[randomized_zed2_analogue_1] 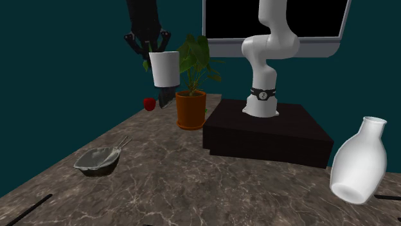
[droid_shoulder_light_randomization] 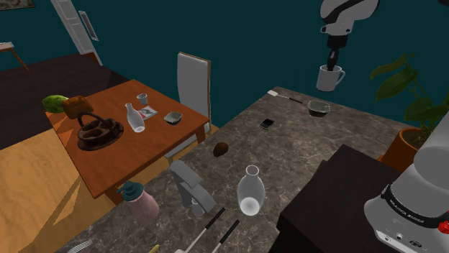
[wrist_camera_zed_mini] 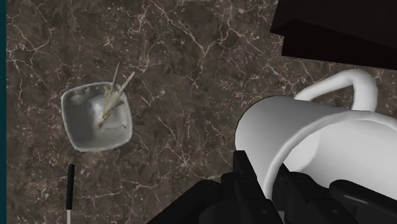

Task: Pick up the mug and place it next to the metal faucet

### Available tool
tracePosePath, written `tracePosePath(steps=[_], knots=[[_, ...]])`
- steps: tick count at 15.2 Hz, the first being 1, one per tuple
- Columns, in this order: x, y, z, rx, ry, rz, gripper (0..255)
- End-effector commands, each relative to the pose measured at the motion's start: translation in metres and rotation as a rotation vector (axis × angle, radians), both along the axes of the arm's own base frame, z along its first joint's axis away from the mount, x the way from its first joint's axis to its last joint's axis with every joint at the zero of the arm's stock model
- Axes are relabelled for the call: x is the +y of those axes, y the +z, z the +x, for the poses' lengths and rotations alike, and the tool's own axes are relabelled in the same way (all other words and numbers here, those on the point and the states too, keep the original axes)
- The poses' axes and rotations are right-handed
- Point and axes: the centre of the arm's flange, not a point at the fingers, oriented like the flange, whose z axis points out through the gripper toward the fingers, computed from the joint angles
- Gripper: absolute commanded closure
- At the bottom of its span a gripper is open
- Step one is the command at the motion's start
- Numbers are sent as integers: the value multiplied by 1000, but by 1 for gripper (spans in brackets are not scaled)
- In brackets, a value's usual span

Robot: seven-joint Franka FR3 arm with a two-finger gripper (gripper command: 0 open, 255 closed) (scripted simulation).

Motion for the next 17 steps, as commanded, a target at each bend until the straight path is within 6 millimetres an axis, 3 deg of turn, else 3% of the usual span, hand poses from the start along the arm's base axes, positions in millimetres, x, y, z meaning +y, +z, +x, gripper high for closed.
tracePosePath(steps=[1,17], knots=[[26,2,5,0,-1,-1,255],[237,2,21,0,-1,-1,255]])
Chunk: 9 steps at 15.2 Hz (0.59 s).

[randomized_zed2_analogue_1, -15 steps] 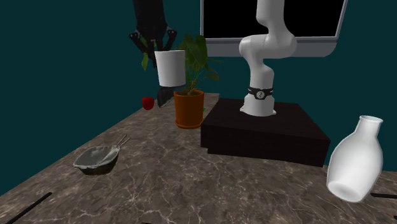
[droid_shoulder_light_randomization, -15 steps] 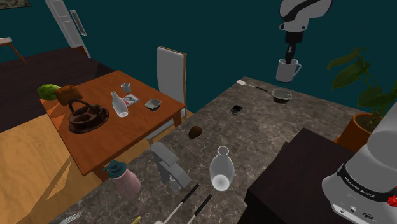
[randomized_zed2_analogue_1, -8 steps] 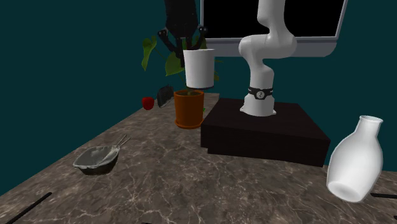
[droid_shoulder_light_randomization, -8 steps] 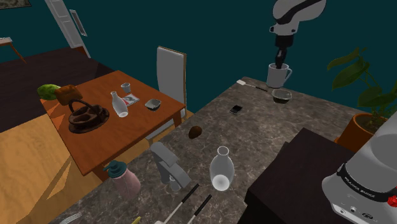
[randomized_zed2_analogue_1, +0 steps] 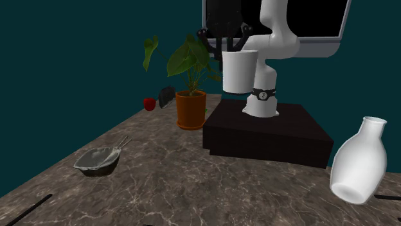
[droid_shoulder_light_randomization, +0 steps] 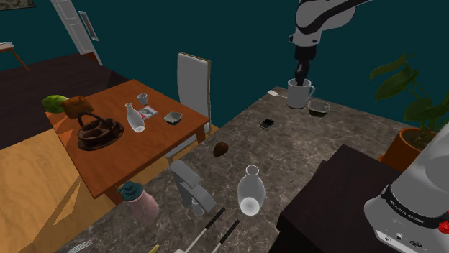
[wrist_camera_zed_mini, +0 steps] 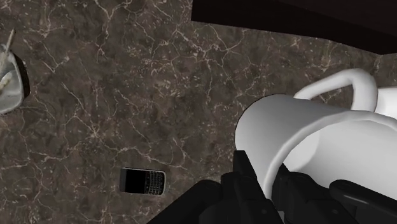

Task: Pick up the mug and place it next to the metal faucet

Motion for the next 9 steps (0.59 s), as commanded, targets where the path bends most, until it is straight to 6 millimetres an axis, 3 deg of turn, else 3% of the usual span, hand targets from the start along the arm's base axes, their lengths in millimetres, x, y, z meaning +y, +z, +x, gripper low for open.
tracePosePath(steps=[1,9], knots=[[27,1,1,0,-2,0,255],[133,1,9,0,-2,0,255]])
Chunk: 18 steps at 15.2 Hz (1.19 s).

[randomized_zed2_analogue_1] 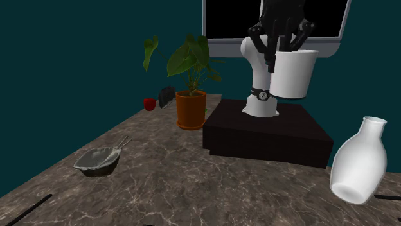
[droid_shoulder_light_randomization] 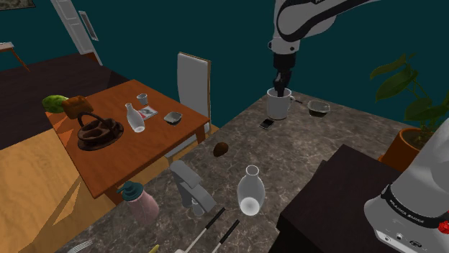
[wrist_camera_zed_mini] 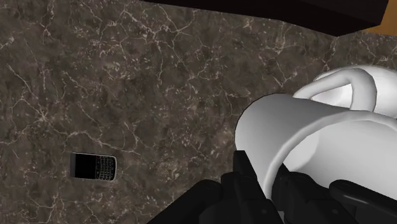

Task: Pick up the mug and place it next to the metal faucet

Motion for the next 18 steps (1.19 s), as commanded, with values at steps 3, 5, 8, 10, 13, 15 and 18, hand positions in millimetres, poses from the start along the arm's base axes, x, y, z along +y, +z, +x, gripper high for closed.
tracePosePath(steps=[3,5,8,10,13,15,18], knots=[[52,2,1,0,-2,0,255],[79,2,3,0,-2,0,255],[118,2,6,0,-2,0,255],[144,2,8,0,-2,0,255],[184,2,11,0,-2,0,255],[217,2,14,0,-2,0,255],[217,-14,14,0,-2,0,255]])
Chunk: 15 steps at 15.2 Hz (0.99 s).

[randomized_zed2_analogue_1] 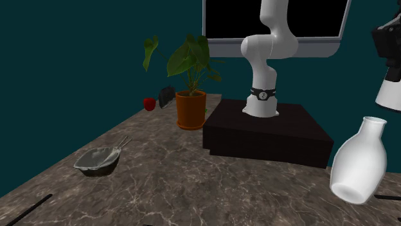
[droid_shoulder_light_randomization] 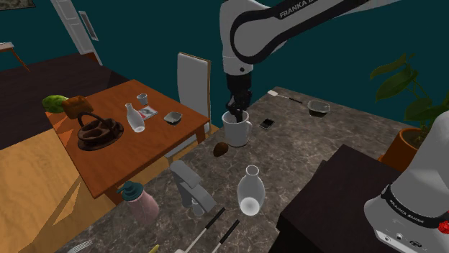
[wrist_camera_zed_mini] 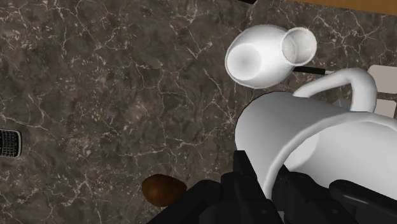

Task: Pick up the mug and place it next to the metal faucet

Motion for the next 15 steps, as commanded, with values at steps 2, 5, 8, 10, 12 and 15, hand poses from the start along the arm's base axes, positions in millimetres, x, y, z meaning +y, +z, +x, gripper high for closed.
tracePosePath(steps=[2,5,8,10,12,15], knots=[[3,-16,1,-1,-1,0,255],[3,-31,1,-1,-1,0,255],[3,-47,1,-1,-1,0,255],[3,-58,1,-1,-1,0,255],[3,-68,1,-1,-1,0,255],[3,-84,1,-1,-1,0,255]])
